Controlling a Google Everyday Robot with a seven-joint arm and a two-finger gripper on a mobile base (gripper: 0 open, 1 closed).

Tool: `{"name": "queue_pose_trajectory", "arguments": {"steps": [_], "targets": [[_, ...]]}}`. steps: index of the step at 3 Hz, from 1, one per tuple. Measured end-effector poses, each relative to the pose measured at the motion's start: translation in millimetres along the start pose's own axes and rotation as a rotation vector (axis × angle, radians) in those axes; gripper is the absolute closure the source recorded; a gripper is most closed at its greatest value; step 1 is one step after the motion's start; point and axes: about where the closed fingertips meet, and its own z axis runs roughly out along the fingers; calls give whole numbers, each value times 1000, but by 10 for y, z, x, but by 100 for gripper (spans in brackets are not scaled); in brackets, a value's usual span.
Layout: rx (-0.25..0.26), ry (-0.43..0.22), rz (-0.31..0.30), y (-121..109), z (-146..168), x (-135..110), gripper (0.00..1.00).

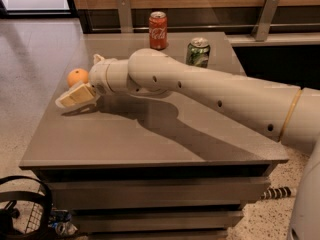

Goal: Pick orange

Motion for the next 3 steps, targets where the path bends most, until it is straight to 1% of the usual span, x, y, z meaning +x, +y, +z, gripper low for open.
{"name": "queue_pose_trajectory", "arguments": {"steps": [1, 3], "targets": [[-17, -15, 15, -7, 111, 51, 15], [-22, -14, 13, 27, 133, 42, 61]]}}
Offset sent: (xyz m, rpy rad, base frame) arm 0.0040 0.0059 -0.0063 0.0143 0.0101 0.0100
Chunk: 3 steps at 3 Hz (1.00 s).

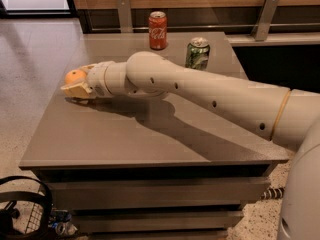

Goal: Pick orange

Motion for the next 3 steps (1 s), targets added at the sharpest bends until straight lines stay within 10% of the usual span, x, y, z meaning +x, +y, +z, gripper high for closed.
{"name": "queue_pose_trajectory", "arguments": {"steps": [2, 3], "targets": [[-7, -1, -1, 33, 27, -10, 100], [-7, -1, -1, 34, 28, -11, 100]]}}
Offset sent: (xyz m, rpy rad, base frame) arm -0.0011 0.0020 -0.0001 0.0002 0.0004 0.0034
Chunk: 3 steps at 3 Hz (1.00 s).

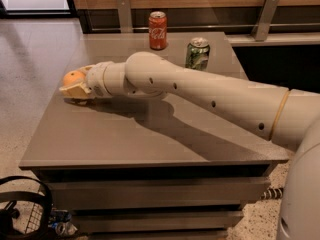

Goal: Pick orange

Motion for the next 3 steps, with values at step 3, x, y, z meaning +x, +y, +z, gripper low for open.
{"name": "queue_pose_trajectory", "arguments": {"steps": [3], "targets": [[47, -127, -143, -28, -505, -608, 100]]}}
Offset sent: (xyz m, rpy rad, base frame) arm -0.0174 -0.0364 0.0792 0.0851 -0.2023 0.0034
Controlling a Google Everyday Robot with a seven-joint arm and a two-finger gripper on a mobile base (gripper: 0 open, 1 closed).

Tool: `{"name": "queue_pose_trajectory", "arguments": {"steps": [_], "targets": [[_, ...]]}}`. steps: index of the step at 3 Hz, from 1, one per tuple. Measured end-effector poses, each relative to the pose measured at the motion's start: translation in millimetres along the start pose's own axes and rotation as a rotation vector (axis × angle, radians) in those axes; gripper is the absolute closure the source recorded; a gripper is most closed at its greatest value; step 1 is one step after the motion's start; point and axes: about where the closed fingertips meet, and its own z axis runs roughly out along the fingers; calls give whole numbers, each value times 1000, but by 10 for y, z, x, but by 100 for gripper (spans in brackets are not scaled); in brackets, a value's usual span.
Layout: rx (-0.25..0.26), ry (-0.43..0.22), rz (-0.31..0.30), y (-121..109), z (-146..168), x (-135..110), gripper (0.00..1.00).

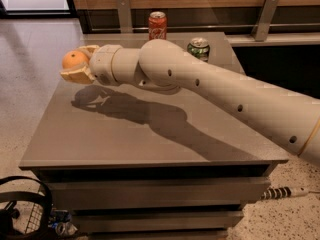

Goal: Pick orange

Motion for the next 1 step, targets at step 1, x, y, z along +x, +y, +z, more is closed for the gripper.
{"name": "queue_pose_trajectory", "arguments": {"steps": [1], "targets": [[6, -32, -66, -58, -106, -257, 100]]}}
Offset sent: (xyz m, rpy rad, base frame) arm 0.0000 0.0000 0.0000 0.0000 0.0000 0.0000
